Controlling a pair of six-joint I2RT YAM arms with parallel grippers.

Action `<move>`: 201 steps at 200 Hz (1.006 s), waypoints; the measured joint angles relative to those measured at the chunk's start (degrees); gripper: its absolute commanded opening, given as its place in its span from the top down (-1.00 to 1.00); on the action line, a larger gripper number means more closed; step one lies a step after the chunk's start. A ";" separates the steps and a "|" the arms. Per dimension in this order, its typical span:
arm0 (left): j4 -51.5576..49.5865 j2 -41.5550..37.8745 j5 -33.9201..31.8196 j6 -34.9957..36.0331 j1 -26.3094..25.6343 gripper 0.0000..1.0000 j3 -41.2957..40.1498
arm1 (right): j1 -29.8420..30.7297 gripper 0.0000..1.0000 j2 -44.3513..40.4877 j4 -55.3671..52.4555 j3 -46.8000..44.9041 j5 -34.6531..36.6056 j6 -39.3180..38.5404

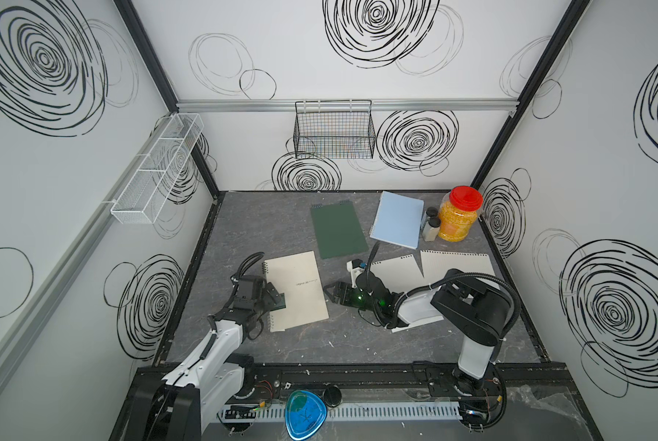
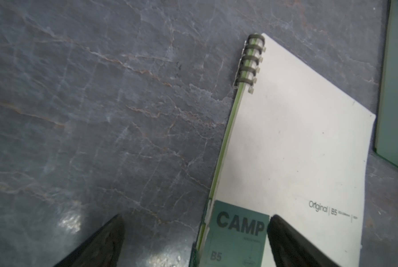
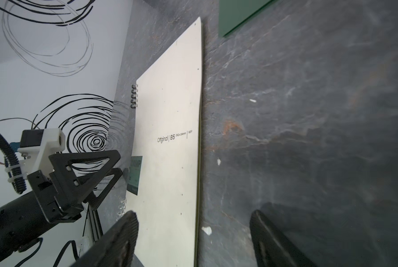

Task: Tear off pages from different notebooks
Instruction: Move the notebook to the center of the board.

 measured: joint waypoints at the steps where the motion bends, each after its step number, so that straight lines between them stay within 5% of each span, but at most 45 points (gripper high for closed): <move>1: 0.20 0.11 0.04 0.00 0.00 -0.98 0.00 | 0.00 -0.58 0.11 0.07 0.09 -0.07 0.00; 122: 12.87 9.94 -2.60 -0.66 -10.73 -0.98 0.76 | 4.48 -0.56 2.40 1.38 2.71 -0.35 0.02; 201: 17.49 19.37 -12.50 -2.01 -23.89 -0.99 4.39 | 6.88 -0.51 -2.73 1.95 -4.11 4.87 1.88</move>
